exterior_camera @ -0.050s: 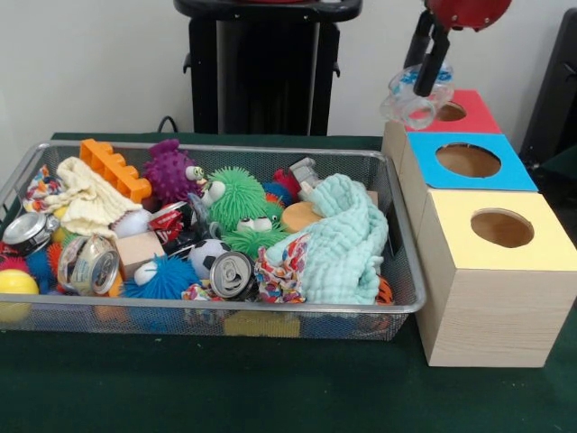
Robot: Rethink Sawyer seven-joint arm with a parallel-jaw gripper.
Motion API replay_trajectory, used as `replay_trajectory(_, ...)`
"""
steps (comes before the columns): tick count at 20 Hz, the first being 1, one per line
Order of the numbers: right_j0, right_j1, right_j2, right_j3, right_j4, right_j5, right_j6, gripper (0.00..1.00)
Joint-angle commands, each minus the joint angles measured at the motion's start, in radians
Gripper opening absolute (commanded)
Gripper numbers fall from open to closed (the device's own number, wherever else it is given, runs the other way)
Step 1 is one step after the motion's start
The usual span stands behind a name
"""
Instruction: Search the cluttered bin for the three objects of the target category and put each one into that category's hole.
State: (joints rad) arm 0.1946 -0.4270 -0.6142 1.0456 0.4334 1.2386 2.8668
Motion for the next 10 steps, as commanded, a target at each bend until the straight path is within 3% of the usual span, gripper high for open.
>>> replay_trajectory(1, 0.018, 0.094, 0.036, -0.008, 0.042, 0.014, 0.374, 0.00)
replay_trajectory(10, 0.020, 0.118, 0.040, -0.015, 0.040, -0.013, 0.386, 0.00)
